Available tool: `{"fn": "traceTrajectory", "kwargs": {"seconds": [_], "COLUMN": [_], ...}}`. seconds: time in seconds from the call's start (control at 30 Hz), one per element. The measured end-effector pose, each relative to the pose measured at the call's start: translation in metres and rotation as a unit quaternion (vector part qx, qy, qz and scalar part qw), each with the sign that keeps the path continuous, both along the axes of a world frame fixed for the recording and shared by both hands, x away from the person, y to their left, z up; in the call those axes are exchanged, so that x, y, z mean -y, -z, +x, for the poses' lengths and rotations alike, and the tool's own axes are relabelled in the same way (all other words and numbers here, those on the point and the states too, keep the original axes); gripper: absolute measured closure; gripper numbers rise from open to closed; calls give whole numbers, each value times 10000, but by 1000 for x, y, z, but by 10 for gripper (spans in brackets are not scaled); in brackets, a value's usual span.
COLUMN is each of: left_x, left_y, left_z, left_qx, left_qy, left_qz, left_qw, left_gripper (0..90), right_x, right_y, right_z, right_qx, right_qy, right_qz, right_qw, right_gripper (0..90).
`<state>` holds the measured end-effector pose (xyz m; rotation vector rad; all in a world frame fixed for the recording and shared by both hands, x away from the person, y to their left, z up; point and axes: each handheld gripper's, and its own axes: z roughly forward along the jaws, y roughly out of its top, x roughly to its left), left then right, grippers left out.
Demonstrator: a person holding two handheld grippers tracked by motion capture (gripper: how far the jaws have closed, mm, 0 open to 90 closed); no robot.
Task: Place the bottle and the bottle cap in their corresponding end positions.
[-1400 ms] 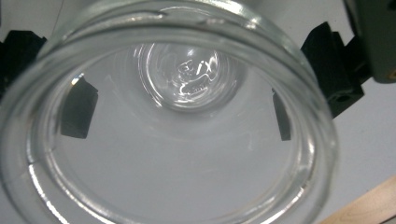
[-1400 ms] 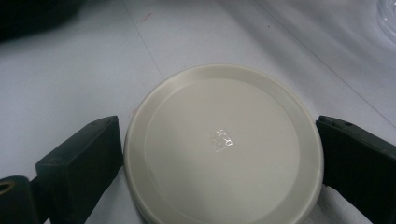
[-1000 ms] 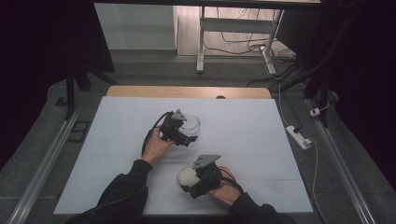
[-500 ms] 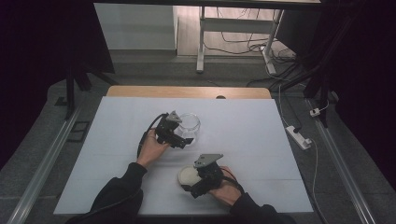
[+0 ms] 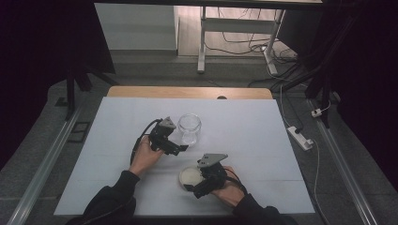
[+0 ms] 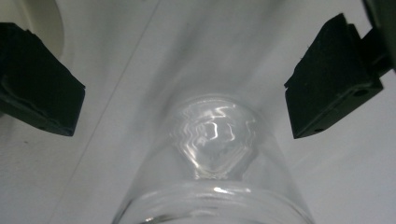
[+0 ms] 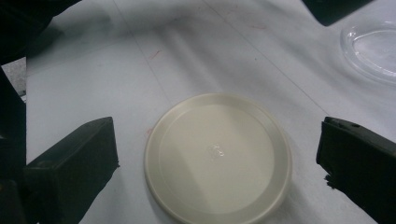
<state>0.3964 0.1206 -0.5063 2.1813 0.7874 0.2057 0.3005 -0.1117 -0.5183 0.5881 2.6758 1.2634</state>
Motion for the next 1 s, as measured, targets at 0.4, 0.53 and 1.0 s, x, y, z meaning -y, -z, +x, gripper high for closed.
{"fn": "traceTrajectory", "kwargs": {"seconds": [0.4, 0.53, 1.0], "left_x": [-16, -22, -42], "left_y": [-3, -3, -9], "left_z": [-22, -33, -68], "left_qx": [-221, -270, -333], "left_qy": [110, 158, 122], "left_qz": [-163, -171, -329], "left_qw": [9996, 9994, 9988], "left_gripper": [0, 0, 0], "right_x": [8, 11, 28], "right_y": [-7, -9, -14], "right_z": [-1, -2, -2], "right_qx": [58, 92, 154], "right_qy": [71, 106, 449], "right_qz": [-6, -18, 53], "right_qw": [10000, 9999, 9989], "right_gripper": [0, 0, 0]}}
